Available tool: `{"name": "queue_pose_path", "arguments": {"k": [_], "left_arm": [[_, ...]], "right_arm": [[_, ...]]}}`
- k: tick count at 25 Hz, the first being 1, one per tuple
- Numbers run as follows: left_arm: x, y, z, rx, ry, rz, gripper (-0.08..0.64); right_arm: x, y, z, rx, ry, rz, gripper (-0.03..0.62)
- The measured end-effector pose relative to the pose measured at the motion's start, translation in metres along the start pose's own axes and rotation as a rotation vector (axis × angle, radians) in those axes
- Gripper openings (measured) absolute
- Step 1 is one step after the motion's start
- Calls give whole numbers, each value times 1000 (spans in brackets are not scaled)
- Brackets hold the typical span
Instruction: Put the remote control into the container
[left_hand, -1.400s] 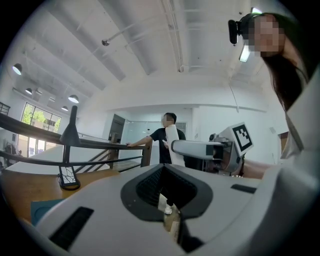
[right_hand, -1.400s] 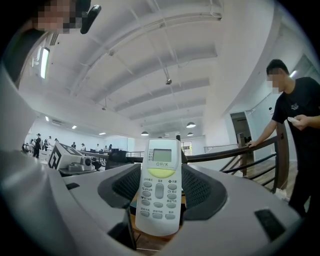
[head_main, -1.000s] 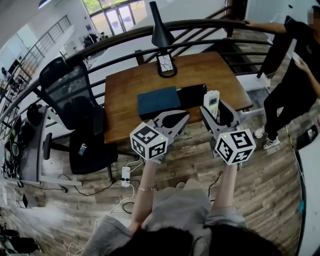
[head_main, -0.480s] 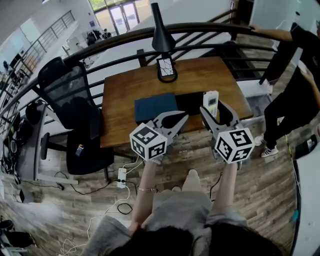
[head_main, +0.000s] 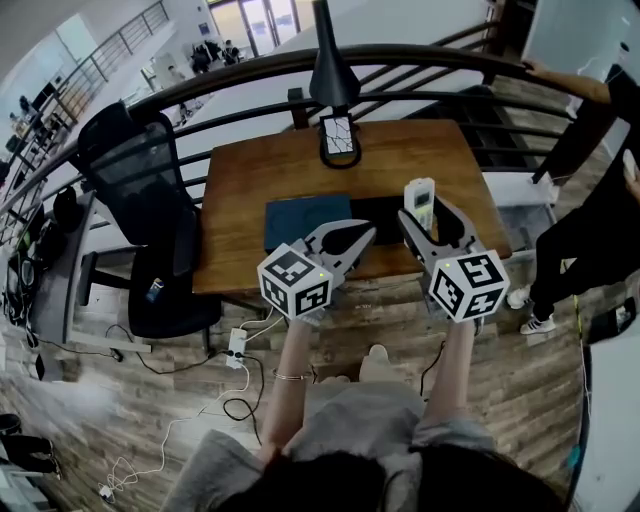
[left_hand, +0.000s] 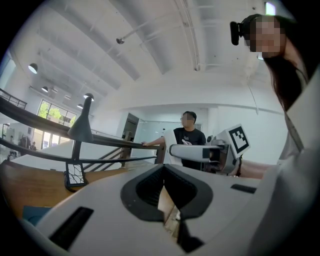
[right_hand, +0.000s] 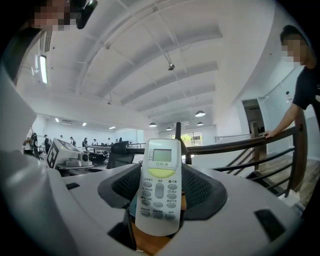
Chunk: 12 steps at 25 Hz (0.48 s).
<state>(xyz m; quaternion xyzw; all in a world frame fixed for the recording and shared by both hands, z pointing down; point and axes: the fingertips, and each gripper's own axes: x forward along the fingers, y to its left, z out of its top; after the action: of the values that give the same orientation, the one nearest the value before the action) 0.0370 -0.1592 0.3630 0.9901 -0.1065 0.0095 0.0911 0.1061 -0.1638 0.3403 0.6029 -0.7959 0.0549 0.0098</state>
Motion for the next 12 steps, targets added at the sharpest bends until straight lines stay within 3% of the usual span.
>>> {"name": "queue_pose_path", "arguments": {"k": [12], "left_arm": [[24,31,-4,-28,-10,111,3]], "right_arm": [[36,-30,-8,-2,47,121,252]]}}
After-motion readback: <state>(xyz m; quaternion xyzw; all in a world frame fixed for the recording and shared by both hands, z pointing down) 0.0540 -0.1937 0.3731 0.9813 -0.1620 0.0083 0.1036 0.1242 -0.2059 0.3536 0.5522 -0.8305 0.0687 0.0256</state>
